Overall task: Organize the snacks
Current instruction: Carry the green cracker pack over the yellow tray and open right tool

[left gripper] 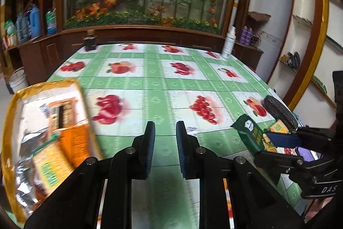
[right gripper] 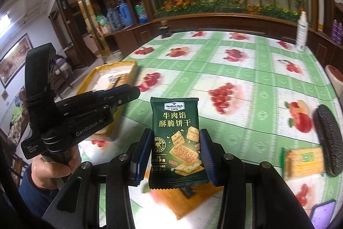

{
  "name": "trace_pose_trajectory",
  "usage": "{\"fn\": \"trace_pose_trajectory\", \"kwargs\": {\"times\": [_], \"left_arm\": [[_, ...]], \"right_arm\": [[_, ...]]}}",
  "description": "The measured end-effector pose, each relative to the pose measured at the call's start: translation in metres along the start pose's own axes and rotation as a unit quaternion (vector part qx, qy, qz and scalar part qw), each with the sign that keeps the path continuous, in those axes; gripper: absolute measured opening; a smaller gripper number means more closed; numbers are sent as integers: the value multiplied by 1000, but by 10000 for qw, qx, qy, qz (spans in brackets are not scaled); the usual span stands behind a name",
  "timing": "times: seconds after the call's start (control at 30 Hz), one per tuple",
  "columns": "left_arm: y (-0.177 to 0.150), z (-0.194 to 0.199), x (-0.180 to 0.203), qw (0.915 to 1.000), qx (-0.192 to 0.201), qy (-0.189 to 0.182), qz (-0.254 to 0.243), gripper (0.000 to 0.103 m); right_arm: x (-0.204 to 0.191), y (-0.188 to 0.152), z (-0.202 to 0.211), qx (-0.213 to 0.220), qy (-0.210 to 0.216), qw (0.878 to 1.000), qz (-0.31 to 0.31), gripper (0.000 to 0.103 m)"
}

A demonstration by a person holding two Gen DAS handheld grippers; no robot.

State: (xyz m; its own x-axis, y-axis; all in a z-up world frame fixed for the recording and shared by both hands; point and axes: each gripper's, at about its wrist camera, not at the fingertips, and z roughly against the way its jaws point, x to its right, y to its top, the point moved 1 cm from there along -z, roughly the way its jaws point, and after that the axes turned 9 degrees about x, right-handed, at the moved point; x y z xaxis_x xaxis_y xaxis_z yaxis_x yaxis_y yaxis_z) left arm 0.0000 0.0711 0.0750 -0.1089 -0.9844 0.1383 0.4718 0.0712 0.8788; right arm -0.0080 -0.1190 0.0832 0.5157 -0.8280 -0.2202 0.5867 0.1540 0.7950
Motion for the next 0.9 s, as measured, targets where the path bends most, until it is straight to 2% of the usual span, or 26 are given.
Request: {"fn": "trace_pose_trajectory", "kwargs": {"times": [0.27, 0.47, 0.67, 0.9], "left_arm": [[-3, 31, -66, 9974, 126, 499, 498, 17], [-13, 41, -127, 9906, 69, 913, 1012, 17], [-23, 42, -166, 9833, -2, 1155, 1407, 17], [-30, 40, -179, 9813, -91, 1193, 1507, 17]], "right_arm": [[-64, 7, -33, -256, 728, 9966, 284, 45], [-111, 8, -67, -521, 1137, 9909, 498, 45], [-140, 4, -100, -805, 1287, 9864, 633, 45], [-153, 8, -131, -865, 1261, 9865, 595, 45]]}}
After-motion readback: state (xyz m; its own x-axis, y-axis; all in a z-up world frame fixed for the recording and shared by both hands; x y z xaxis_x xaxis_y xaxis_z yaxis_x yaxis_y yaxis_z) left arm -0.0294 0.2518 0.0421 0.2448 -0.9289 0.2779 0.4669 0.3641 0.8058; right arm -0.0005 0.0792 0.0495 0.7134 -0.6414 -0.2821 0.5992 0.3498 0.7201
